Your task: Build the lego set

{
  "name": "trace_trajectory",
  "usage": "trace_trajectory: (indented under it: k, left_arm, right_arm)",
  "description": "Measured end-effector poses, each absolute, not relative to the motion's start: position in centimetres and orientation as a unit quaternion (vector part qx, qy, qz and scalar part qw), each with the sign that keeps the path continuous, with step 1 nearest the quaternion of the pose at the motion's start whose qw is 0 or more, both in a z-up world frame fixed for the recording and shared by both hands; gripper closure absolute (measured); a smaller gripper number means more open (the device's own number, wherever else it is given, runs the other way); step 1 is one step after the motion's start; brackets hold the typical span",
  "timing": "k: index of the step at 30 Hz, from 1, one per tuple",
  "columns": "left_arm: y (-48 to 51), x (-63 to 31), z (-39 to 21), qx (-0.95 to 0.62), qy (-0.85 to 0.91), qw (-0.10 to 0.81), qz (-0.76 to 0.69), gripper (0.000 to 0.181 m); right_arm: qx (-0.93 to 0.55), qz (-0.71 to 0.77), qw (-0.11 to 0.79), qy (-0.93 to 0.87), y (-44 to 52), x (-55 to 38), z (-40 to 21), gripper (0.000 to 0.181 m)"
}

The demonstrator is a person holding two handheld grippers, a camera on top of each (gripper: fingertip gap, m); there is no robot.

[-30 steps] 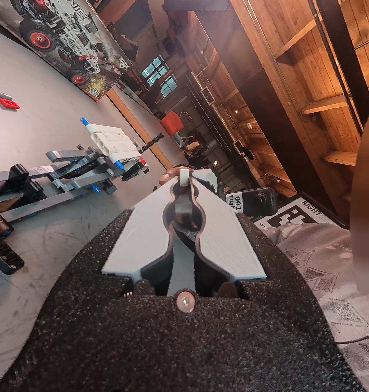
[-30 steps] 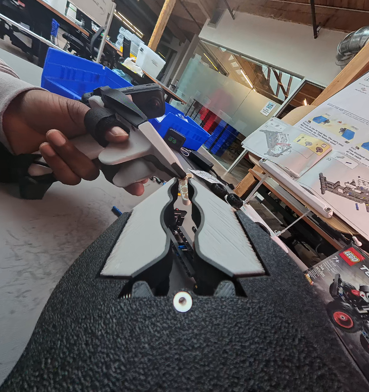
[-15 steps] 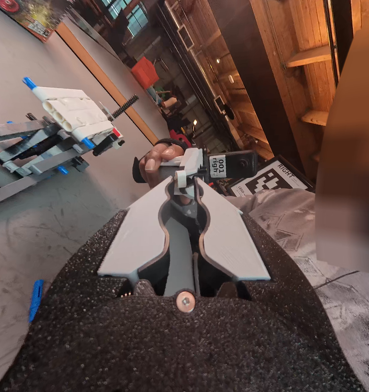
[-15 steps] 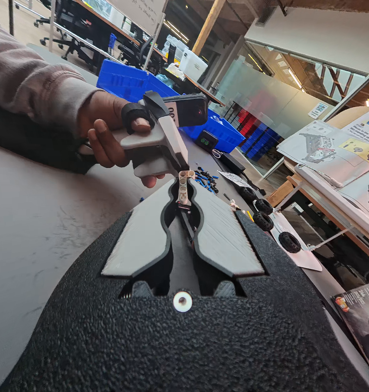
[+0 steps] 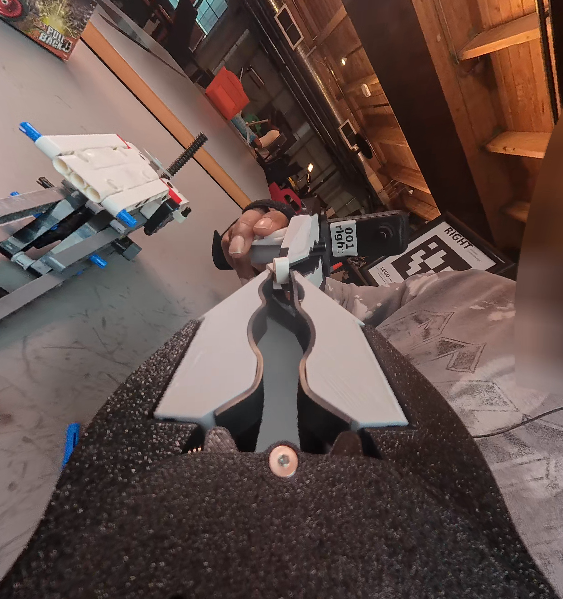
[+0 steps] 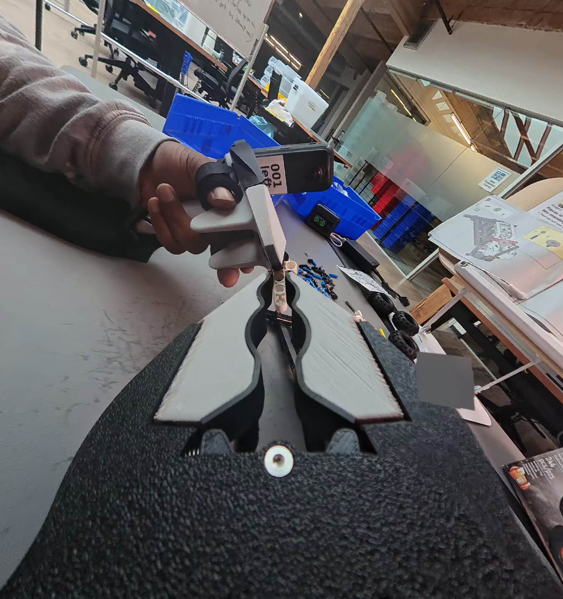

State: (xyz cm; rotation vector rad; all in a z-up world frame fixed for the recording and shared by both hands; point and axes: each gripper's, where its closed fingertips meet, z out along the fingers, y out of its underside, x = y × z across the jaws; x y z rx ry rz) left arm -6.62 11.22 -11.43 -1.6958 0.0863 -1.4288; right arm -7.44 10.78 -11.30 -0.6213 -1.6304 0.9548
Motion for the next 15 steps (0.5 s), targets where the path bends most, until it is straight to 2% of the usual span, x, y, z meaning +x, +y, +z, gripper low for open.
trace_trajectory:
  k: [5,9,12,15]
  left_arm:
    - [11.4,-7.0,-11.1,-0.689,0.055,0.485,-0.535,0.174]
    - [11.9,-8.6,-10.1,-0.68,0.039,0.529,-0.506,0.173]
    - [12.7,-11.1,-9.9,-0.68,0.0,0.565,-0.467,0.173]
    - [13.4,-13.5,-10.4,-0.695,-0.025,0.585,-0.418,0.173]
  right_arm:
    - [-0.282,0.415,0.543,-0.673,11.2,-7.6,-11.1,0.173]
    - [-0.31,0.407,0.554,-0.656,13.0,-7.7,-10.7,0.164]
    - [-0.346,0.351,0.598,-0.632,16.7,-7.5,-9.5,0.146]
    - [-0.4,0.253,0.622,-0.624,21.7,-6.8,-9.2,0.107]
